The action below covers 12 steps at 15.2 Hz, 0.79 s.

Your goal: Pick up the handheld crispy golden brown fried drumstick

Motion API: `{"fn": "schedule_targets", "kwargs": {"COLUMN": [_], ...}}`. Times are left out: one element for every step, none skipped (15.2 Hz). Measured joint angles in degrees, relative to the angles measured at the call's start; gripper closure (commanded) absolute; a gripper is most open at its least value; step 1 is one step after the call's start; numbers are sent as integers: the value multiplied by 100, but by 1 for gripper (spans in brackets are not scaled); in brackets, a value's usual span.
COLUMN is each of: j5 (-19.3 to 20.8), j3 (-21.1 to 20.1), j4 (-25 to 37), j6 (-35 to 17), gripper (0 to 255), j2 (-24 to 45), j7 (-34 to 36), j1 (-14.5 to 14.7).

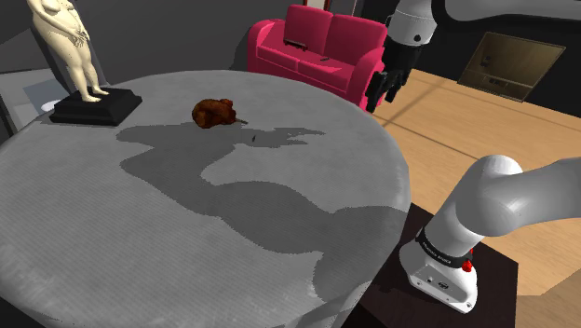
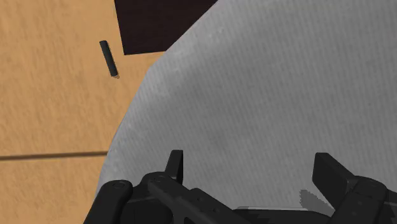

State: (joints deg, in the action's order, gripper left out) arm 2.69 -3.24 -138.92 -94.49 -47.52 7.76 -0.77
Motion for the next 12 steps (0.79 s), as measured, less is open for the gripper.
{"fn": "schedule_targets", "kwargs": {"j5": [0, -13, -11, -36, -50, -68, -76, -102, -118, -148, -169, -198], "j3": [0, -4, 22, 13, 23, 25, 51, 47, 61, 46, 58, 51], "j4": [0, 30, 72, 136, 203, 285, 363, 432, 486, 593, 699, 805], "j6": [0, -76, -185, -342, -476, -638, -789, -943, -1089, -1250, -1354, -1466], "gripper": [0, 0, 0, 0, 0, 0, 0, 0, 0, 0, 0, 0], "j2": [0, 85, 200, 384, 538, 737, 920, 1094, 1246, 1466, 1629, 1801], "j7": [0, -38, -130, -200, -298, -392, -515, -609, -726, -812, -932, -1034], "j1": [0, 30, 64, 119, 171, 226, 271, 331, 382, 444, 495, 553]}}
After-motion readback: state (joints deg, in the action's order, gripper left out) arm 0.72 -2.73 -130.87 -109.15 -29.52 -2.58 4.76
